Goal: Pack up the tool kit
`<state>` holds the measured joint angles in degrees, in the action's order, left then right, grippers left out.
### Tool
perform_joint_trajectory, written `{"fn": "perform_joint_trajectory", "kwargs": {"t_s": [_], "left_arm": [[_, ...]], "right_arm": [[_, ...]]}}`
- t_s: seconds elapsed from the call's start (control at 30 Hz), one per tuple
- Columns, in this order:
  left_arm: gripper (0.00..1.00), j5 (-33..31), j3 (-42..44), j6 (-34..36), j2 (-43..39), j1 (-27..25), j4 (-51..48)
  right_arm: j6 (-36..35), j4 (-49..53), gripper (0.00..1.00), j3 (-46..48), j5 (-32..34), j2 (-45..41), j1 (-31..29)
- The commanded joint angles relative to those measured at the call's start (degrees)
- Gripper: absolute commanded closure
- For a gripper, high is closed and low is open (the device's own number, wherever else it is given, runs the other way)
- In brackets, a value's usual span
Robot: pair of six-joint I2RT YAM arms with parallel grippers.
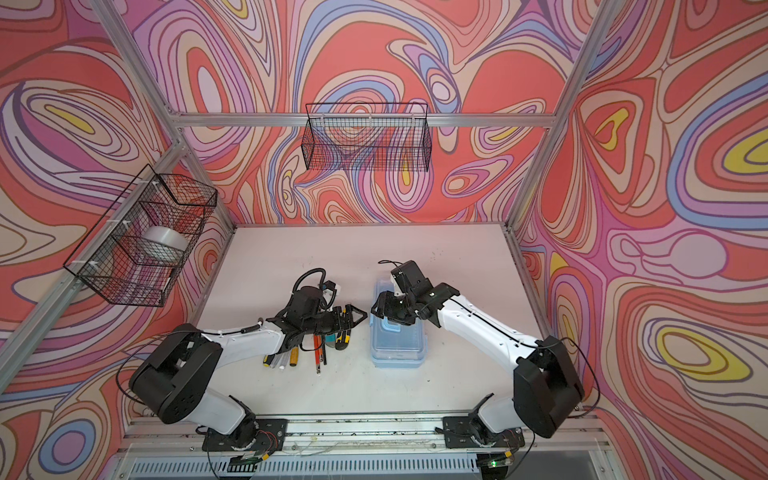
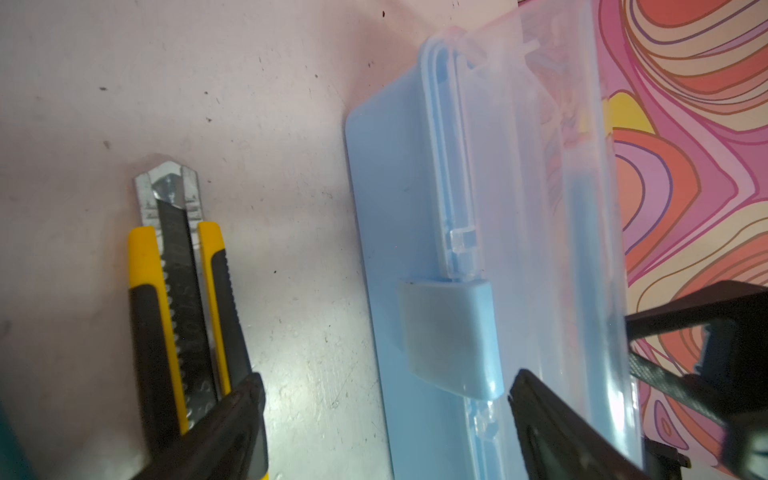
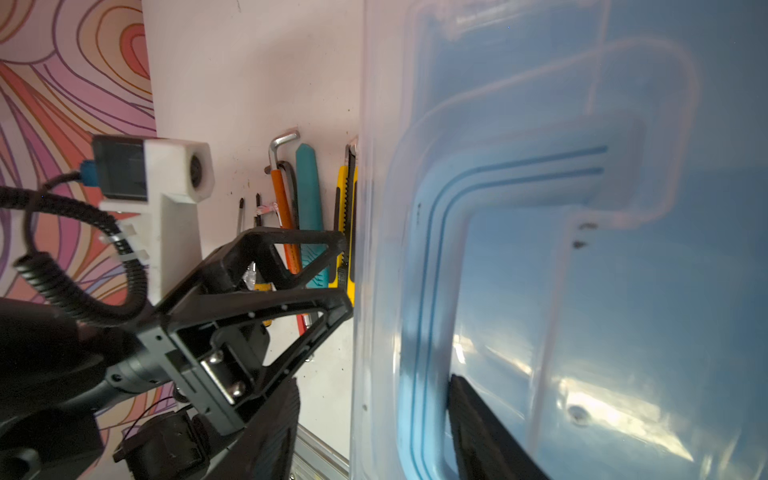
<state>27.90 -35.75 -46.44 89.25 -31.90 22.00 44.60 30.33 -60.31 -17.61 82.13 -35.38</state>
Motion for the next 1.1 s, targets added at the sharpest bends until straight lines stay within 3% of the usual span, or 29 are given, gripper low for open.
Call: {"fn": "perform_joint_trajectory", "kwargs": {"t_s": [0.0, 0.33, 0.57, 0.77, 0.87, 0.97, 1.07], "left_arm": [[0.08, 2.88, -0.01, -3.41, 2.51, -0.25, 7.31], [0.08, 4.31, -1.68, -4.24, 6.37, -1.63, 11.29], [0.09, 4.15, -2.91, -3.01, 5.5, -2.55, 9.37], [0.09, 2.86, -2.44, -2.61, 4.18, -2.82, 8.68], [0.09, 2.66, -1.91, -2.82, 4.09, -2.81, 9.95], [0.09, 2.32, -1.22, -3.36, 3.62, -2.76, 11.55], [0.1, 1.62, -0.82, -4.06, 2.75, -2.72, 12.18]], "right_arm": [[3.47, -4.82, 0.39, 3.55, -3.22, 0.2, -0.31], [6.2, -21.98, 0.39, 15.34, -12.84, -2.5, 3.33], [5.08, -25.94, 0.39, 17.21, -15.37, -2.65, 5.02], [1.56, -30.96, 0.43, 19.87, -21.38, -2.92, 8.31], [1.18, -33.49, 0.53, 21.21, -24.23, -2.93, 9.95], [0.76, -34.72, 0.78, 21.9, -26.04, -2.94, 11.22], [0.08, -34.91, 0.81, 21.91, -27.21, -3.19, 11.71]]}}
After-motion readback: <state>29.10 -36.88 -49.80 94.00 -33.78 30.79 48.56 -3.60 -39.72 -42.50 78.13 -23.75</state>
